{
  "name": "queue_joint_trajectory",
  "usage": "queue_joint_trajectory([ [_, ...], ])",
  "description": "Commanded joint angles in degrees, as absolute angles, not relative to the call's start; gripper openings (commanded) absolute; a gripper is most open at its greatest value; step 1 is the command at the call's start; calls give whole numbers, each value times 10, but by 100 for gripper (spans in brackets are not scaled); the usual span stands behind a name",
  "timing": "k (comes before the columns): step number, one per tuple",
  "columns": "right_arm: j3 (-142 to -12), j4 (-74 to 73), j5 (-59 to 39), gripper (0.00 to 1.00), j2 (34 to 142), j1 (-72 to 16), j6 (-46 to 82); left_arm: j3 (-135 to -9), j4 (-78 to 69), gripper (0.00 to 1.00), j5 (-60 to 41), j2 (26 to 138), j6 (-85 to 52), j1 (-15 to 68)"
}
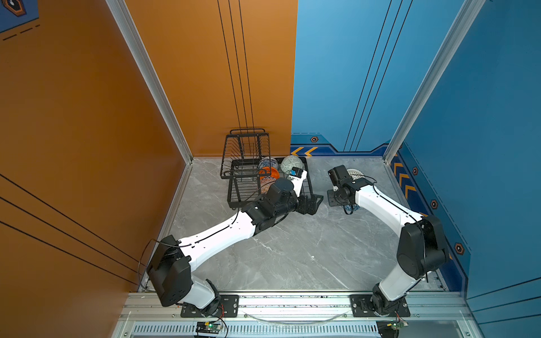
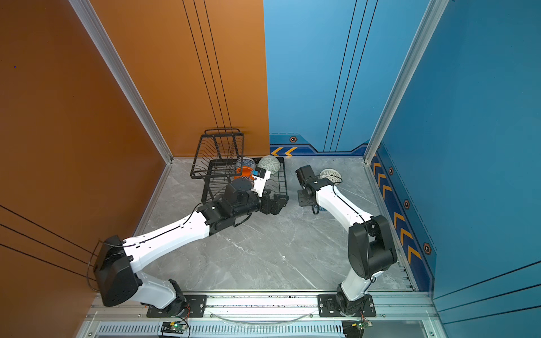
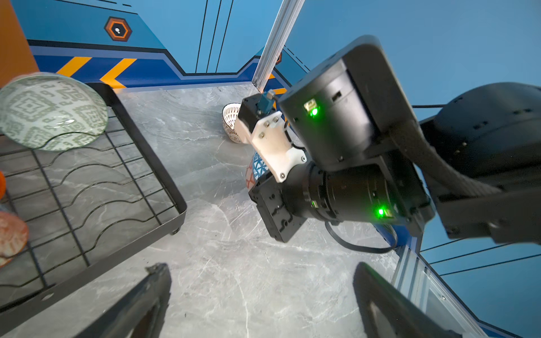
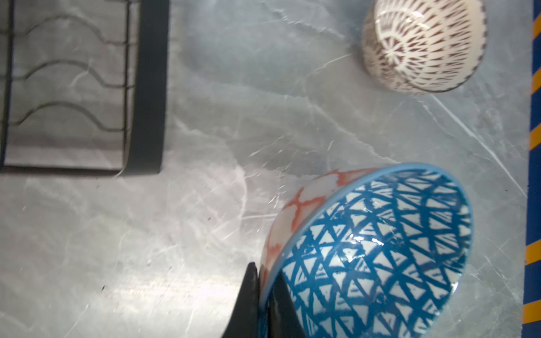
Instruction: Load the bowls into the dish rack
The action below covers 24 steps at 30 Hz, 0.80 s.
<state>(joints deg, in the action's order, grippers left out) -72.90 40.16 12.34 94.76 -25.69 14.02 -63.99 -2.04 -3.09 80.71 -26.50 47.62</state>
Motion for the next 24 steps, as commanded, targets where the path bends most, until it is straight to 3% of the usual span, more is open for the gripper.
queue_joint_trajectory([
  [1,-705,444,156,0,937,-293,158,-600,-29,98,-1,758,-276,468],
  [12,-712,447,131,0,979,-386,176,-490,-46,98,16,670,-318,456],
  [24,-728,449,128,5,1031,-421,175,-433,-46,98,47,606,-344,454],
])
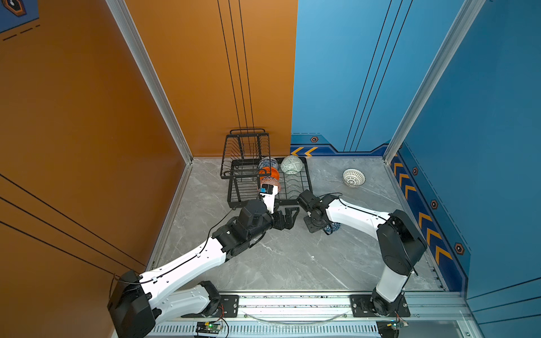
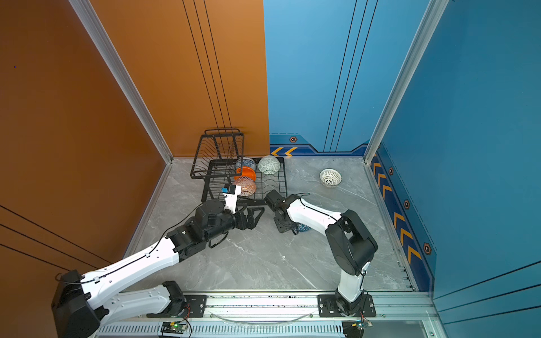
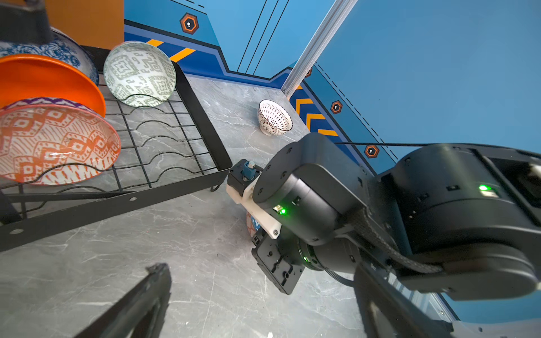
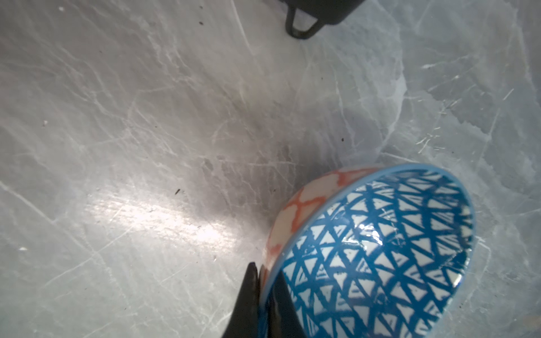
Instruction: Load the bowls into the dish rack
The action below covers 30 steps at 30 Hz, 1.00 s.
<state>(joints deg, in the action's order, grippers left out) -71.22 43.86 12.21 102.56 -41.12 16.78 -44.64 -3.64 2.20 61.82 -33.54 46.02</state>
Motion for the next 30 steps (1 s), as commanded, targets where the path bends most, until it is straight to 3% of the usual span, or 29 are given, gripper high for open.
queue_joint_trajectory([
  [1,-728,449,127,7,1030,-420,173,-431,-46,98,50,606,-346,452],
  [13,-734,440,96,37,998,-406,160,-446,-46,98,70,644,-332,450],
  [26,-675,407,42,100,834,-318,187,-436,-60,98,71,681,-341,477],
  [30,-651,393,18,100,790,-284,199,-440,-84,98,66,724,-348,503],
])
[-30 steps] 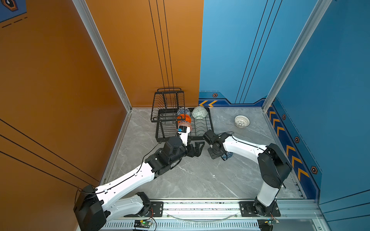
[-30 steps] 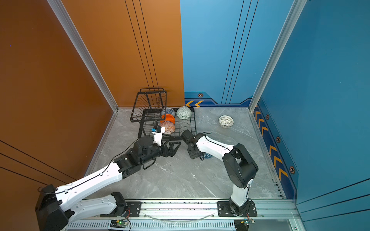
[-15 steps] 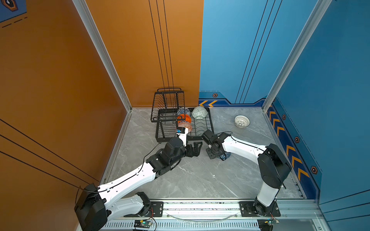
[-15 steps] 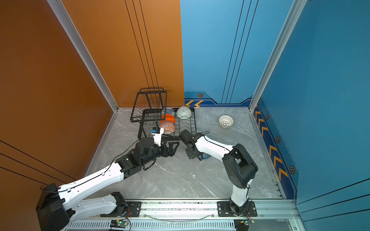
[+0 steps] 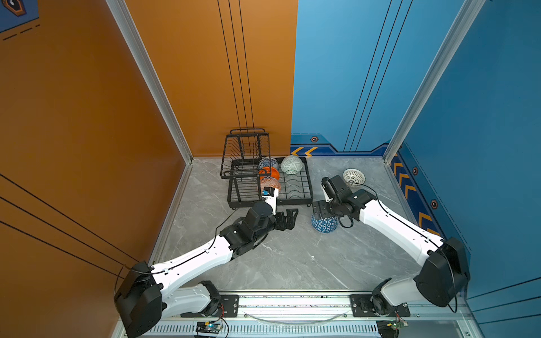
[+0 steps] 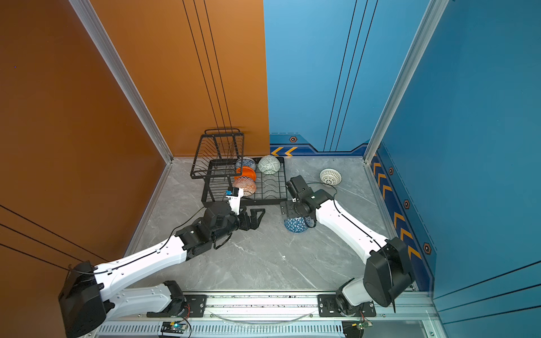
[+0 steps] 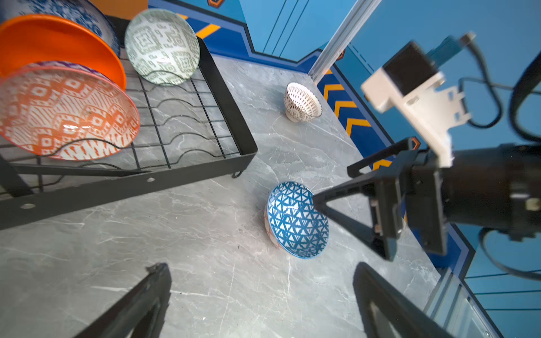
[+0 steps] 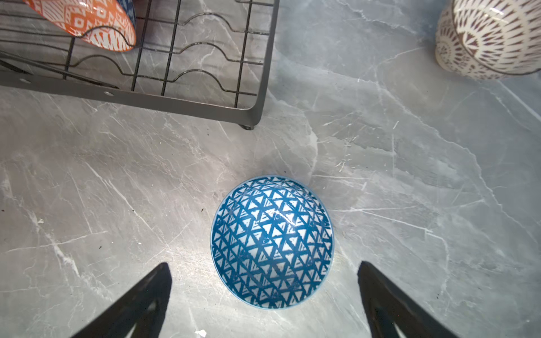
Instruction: Load the bowls into the dish rack
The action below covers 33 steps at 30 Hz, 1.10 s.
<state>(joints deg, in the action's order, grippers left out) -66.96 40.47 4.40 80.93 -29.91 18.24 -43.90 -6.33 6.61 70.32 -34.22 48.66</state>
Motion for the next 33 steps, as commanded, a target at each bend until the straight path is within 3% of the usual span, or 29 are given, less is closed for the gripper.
queue_joint_trajectory([
  [1,-643,388,12,100,779,-276,203,-445,-88,98,64,737,-346,510],
  [9,-584,334,-11,100,698,-203,233,-531,-93,99,91,900,-396,565],
  [15,-565,328,-40,100,663,-180,233,-613,-84,95,120,1005,-480,560],
  [20,-552,327,-47,100,641,-170,227,-664,-54,87,120,1058,-493,552],
  [27,-541,319,-52,100,607,-160,224,-689,-41,66,117,1097,-498,535],
  [33,-531,303,-68,100,590,-142,230,-707,-15,60,105,1123,-489,536],
])
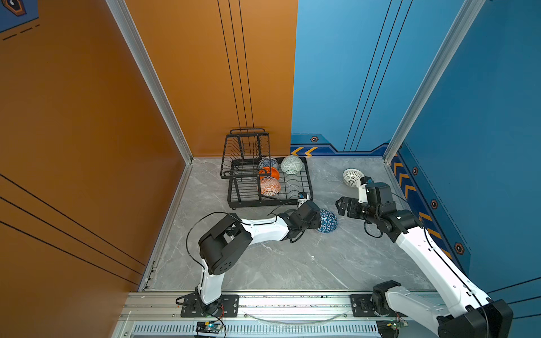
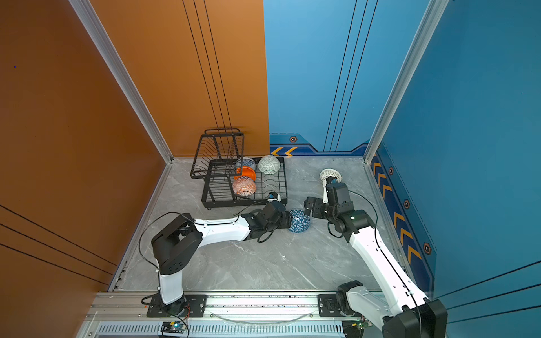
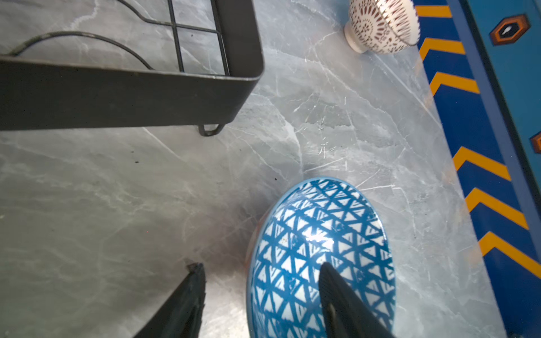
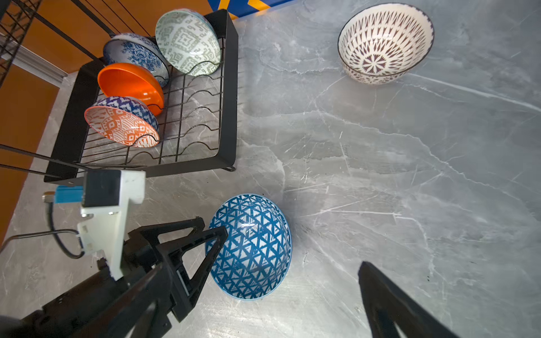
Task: Load the bowls into the dish rack
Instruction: 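Grasp the bowl rim with the left gripper while the right gripper releases and withdraws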
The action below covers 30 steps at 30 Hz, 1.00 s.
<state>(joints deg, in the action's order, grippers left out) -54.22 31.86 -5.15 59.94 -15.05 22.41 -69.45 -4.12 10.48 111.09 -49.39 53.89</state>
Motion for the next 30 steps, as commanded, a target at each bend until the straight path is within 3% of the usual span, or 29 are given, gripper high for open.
queue_joint_trajectory([
  [1,-530,301,-71,100,588,-141,231,-707,-15,57,101,1125,-489,537],
  [10,-522,293,-80,100,582,-137,236,-722,12,46,104,1142,-467,540],
  [20,-519,291,-78,100,575,-134,237,-727,12,24,105,1153,-465,541],
  [27,-517,289,-75,100,566,-133,238,-730,12,22,104,1158,-467,544],
  [30,-515,288,-74,100,565,-132,239,-729,12,14,105,1158,-467,543],
])
